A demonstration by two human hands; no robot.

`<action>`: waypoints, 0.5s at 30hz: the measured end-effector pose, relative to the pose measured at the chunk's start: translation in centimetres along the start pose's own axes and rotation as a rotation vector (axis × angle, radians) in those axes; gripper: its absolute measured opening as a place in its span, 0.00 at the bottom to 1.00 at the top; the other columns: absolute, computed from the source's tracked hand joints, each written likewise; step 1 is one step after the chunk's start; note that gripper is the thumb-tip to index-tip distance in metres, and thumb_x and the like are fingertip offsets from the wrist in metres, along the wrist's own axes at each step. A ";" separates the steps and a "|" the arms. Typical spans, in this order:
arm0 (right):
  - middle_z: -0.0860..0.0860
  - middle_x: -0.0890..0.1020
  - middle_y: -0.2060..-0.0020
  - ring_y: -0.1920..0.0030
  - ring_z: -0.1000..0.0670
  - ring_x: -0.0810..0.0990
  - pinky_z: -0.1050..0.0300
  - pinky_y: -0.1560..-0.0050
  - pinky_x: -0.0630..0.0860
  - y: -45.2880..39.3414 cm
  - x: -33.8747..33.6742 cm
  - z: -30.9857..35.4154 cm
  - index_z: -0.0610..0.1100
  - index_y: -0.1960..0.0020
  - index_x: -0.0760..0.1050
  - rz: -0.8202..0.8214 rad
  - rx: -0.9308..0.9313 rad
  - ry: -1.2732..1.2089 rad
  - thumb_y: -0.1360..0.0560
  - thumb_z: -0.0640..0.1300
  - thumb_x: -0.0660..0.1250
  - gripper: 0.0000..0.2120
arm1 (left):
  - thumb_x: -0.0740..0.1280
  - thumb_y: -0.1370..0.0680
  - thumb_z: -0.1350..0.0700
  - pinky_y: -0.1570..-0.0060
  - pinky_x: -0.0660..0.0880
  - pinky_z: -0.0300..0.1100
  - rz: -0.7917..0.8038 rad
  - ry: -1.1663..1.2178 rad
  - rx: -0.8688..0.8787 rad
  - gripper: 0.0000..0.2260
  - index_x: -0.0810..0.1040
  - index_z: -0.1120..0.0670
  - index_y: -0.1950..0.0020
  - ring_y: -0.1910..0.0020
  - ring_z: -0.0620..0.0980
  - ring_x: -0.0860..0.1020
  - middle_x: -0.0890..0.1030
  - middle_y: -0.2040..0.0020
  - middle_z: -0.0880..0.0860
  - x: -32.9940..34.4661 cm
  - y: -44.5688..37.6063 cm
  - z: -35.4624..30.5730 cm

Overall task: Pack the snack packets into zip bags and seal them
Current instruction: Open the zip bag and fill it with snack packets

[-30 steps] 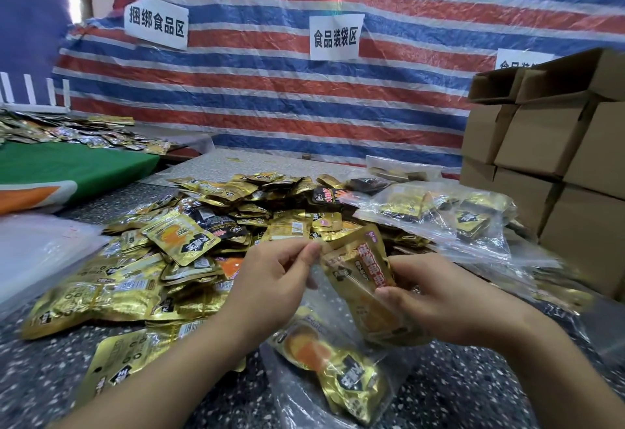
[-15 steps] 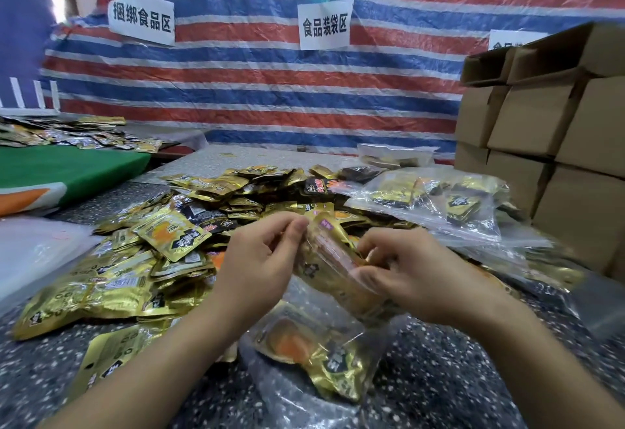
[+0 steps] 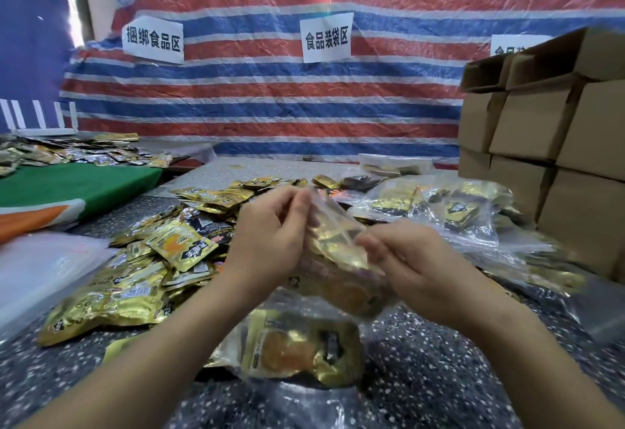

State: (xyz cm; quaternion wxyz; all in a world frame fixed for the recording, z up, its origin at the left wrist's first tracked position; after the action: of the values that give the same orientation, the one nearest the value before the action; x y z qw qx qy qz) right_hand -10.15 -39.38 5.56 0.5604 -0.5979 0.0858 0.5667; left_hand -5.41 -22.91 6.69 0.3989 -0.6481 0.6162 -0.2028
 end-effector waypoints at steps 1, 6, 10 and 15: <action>0.52 0.76 0.68 0.63 0.54 0.73 0.52 0.61 0.71 0.0 -1.0 0.3 0.42 0.62 0.75 -0.099 -0.028 -0.036 0.18 0.55 0.55 0.22 | 0.61 0.17 0.55 0.70 0.74 0.37 -0.021 0.051 -0.026 0.14 0.78 0.54 0.61 0.71 0.45 0.80 0.81 0.68 0.51 -0.4 -0.4 -0.3; 0.48 0.83 0.61 0.61 0.51 0.80 0.60 0.56 0.76 1.4 -4.6 1.8 0.38 0.54 0.81 -0.568 -0.229 0.079 0.24 0.49 0.68 0.13 | 0.59 0.16 0.56 0.71 0.79 0.43 -0.045 0.165 -0.047 0.14 0.77 0.60 0.57 0.72 0.49 0.82 0.83 0.66 0.52 -1.2 -1.5 -2.8; 0.47 0.78 0.52 0.57 0.48 0.80 0.60 0.54 0.78 2.1 -5.6 -0.2 0.45 0.45 0.74 -0.769 -0.094 -0.182 0.27 0.47 0.74 0.15 | 0.58 0.16 0.55 0.71 0.80 0.45 -0.051 0.267 -0.086 0.14 0.76 0.59 0.56 0.72 0.54 0.83 0.84 0.65 0.52 -1.2 -1.8 -4.0; 0.45 0.84 0.47 0.53 0.43 0.86 0.52 0.55 0.83 1.0 -2.1 -3.2 0.52 0.37 0.72 -0.509 0.305 -1.061 0.38 0.66 0.77 0.35 | 0.58 0.15 0.53 0.75 0.77 0.38 -0.135 0.395 -0.175 0.14 0.76 0.60 0.55 0.73 0.52 0.83 0.84 0.64 0.53 -1.3 -2.8 -3.9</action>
State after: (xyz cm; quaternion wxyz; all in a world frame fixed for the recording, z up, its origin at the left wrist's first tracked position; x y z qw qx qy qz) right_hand -9.71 -43.30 5.72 0.7241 -0.1483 -0.2708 0.6167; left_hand -6.79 -22.86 11.43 0.1982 -0.6676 0.6530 -0.2976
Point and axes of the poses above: each hand's wrist, its own y-axis away from the middle knuckle, its own x-axis out of the palm, z = x × y, the point moved 8 cm from there along -y, towards the middle knuckle
